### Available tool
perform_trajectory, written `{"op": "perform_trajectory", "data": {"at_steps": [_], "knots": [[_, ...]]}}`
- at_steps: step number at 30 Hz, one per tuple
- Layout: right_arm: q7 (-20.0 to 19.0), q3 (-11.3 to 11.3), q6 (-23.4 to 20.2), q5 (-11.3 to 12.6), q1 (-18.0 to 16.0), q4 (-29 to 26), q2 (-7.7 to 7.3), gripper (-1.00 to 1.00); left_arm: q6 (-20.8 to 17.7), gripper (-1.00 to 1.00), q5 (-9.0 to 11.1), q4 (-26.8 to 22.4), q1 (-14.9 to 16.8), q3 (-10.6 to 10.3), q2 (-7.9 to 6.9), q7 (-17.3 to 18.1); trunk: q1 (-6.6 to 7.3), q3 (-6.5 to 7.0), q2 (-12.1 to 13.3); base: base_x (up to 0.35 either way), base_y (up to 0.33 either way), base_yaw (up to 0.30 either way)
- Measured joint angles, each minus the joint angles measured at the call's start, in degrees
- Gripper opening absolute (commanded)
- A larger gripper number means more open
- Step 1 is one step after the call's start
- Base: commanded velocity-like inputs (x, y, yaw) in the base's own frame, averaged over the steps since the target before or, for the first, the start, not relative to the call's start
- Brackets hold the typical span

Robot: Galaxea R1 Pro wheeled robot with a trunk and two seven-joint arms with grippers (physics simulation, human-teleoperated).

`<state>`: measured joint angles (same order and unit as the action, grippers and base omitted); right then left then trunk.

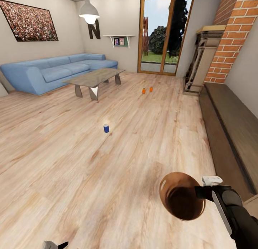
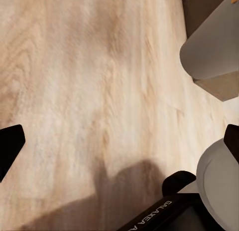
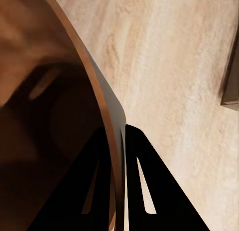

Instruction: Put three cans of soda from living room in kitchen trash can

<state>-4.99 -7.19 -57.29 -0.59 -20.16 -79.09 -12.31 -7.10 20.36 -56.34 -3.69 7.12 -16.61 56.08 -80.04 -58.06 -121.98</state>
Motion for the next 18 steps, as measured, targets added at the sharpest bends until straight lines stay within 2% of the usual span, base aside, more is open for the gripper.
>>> {"op": "perform_trajectory", "data": {"at_steps": [18], "knots": [[0.0,0.0,0.0,0.06,0.03,0.14,0.0,-1.0,0.04,1.0,0.0,0.0,0.0,0.0,0.0,0.01,0.0,0.0,0.0,0.347,0.0,0.0]]}}
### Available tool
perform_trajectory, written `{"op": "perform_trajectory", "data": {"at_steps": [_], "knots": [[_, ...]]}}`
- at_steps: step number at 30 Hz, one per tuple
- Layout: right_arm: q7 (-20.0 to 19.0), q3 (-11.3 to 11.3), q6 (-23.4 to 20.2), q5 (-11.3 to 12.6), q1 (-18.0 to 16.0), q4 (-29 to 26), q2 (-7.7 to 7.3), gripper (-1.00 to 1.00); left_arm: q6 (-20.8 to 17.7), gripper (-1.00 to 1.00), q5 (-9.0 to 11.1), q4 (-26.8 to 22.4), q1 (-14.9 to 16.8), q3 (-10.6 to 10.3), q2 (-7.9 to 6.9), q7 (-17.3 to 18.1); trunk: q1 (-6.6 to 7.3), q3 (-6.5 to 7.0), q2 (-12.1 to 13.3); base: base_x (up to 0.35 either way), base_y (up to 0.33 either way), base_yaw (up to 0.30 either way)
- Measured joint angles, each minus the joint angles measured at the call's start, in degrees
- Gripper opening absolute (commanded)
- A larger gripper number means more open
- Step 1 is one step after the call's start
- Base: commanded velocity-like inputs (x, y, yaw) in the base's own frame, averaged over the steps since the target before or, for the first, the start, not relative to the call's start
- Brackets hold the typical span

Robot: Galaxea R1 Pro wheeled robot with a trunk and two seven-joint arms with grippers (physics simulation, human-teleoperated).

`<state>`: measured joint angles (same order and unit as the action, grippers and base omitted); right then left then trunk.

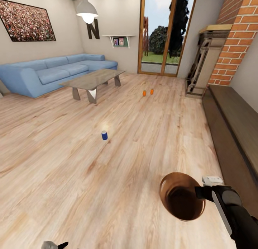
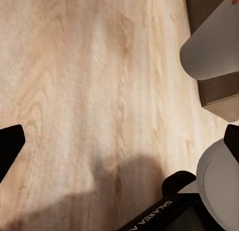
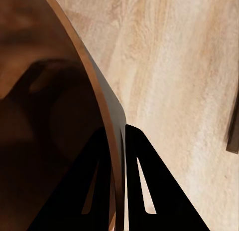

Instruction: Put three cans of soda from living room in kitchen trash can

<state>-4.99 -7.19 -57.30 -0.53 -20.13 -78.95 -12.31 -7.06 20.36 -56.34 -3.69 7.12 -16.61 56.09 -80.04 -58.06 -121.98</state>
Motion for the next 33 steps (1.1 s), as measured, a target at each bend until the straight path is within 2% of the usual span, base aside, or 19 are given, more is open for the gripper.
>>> {"op": "perform_trajectory", "data": {"at_steps": [33], "knots": [[0.0,0.0,0.0,0.01,-0.03,0.06,0.0,-1.0,-0.05,1.0,-0.01,0.0,0.0,0.0,-0.18,-0.02,0.0,0.0,0.0,0.347,0.0,0.0]]}}
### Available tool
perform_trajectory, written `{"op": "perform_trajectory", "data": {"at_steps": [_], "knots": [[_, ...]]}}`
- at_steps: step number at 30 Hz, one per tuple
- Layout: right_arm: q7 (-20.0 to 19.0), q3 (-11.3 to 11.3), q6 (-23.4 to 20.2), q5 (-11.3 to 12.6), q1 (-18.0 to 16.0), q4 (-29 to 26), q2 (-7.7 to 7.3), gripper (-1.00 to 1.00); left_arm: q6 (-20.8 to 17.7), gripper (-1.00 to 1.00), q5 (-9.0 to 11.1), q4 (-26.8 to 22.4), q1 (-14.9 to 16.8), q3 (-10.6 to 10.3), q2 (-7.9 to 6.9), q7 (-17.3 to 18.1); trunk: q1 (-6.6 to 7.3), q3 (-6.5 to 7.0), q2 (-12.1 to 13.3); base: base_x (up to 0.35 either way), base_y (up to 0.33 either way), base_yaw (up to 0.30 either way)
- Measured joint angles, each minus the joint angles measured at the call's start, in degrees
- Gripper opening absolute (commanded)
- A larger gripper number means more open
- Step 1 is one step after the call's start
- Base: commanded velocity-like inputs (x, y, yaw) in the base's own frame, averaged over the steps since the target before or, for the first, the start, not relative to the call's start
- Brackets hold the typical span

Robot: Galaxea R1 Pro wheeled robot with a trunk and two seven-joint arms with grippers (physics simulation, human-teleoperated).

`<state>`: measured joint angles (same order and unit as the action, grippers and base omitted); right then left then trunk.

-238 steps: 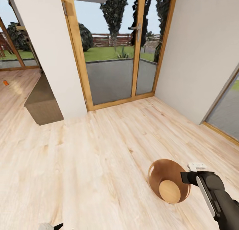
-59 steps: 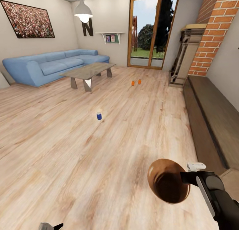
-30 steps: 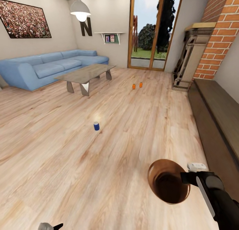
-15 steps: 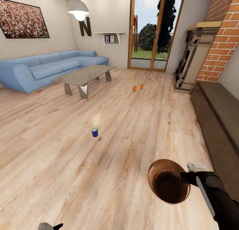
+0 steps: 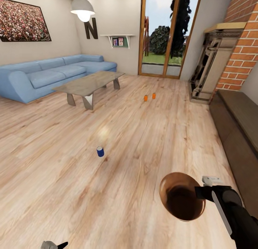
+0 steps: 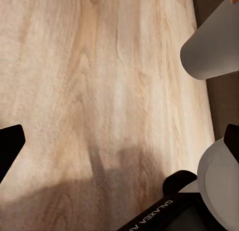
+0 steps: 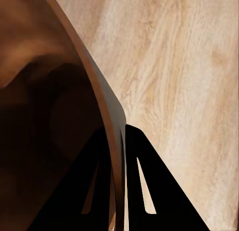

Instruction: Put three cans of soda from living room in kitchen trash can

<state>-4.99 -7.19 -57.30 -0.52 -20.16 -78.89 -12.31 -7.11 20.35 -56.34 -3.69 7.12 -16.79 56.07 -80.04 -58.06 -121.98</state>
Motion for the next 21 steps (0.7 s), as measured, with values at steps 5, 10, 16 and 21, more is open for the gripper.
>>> {"op": "perform_trajectory", "data": {"at_steps": [5,10,16,21], "knots": [[0.0,0.0,0.0,-0.01,0.01,0.01,0.0,-1.0,-0.01,1.0,0.02,0.0,0.0,0.0,0.0,0.0,0.0,0.0,0.0,0.347,0.0,0.0],[0.0,0.0,0.0,-0.01,0.01,0.01,0.0,-1.0,0.0,1.0,0.0,0.0,0.0,0.0,0.0,0.0,0.0,0.0,0.0,0.347,0.0,0.0],[0.0,0.0,0.0,0.0,0.0,-0.02,0.0,-1.0,0.01,1.0,-0.01,0.0,0.0,0.0,0.0,0.0,0.0,0.0,0.0,0.347,0.0,0.0],[0.0,0.0,0.0,-0.02,-0.02,0.01,0.0,-1.0,0.01,1.0,-0.02,0.0,0.0,0.0,0.0,0.0,0.0,0.0,0.0,0.347,0.0,0.0]]}}
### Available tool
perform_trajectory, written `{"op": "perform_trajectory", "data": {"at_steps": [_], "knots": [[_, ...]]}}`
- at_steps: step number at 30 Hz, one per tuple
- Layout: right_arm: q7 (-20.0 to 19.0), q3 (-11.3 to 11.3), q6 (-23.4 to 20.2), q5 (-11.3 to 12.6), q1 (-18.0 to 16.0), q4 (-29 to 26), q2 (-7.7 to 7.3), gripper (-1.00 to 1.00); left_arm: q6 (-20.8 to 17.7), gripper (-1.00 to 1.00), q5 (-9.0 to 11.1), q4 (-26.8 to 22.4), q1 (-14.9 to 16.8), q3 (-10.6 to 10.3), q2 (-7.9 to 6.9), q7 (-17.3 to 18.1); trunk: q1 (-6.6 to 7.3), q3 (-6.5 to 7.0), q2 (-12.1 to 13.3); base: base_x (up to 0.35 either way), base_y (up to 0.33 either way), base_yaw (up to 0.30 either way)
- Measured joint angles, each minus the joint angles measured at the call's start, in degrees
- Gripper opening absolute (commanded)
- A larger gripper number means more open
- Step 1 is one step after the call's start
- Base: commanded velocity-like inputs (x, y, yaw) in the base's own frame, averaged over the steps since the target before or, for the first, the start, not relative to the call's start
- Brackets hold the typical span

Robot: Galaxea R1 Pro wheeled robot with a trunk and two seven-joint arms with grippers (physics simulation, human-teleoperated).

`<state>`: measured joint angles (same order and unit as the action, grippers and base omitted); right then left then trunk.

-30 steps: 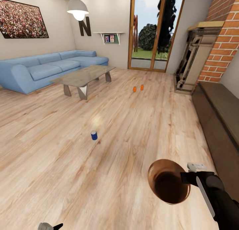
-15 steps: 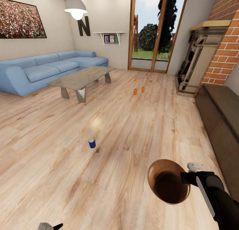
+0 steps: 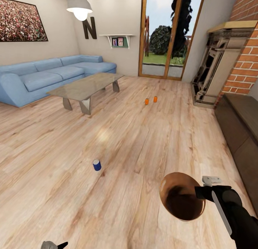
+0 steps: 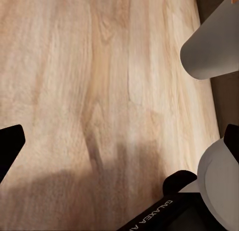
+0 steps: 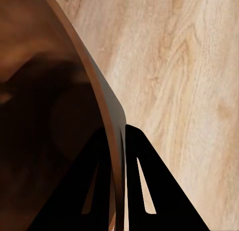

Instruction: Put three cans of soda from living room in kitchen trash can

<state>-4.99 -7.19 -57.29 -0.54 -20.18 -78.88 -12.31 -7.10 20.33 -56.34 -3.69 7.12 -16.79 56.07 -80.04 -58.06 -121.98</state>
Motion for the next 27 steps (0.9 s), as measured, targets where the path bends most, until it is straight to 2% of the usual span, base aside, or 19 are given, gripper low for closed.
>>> {"op": "perform_trajectory", "data": {"at_steps": [27], "knots": [[-0.09,0.0,0.0,0.08,0.01,-0.12,0.0,-1.0,-0.02,1.0,-0.03,0.0,0.0,0.0,0.08,-0.68,0.0,0.0,0.0,0.347,0.0,0.0]]}}
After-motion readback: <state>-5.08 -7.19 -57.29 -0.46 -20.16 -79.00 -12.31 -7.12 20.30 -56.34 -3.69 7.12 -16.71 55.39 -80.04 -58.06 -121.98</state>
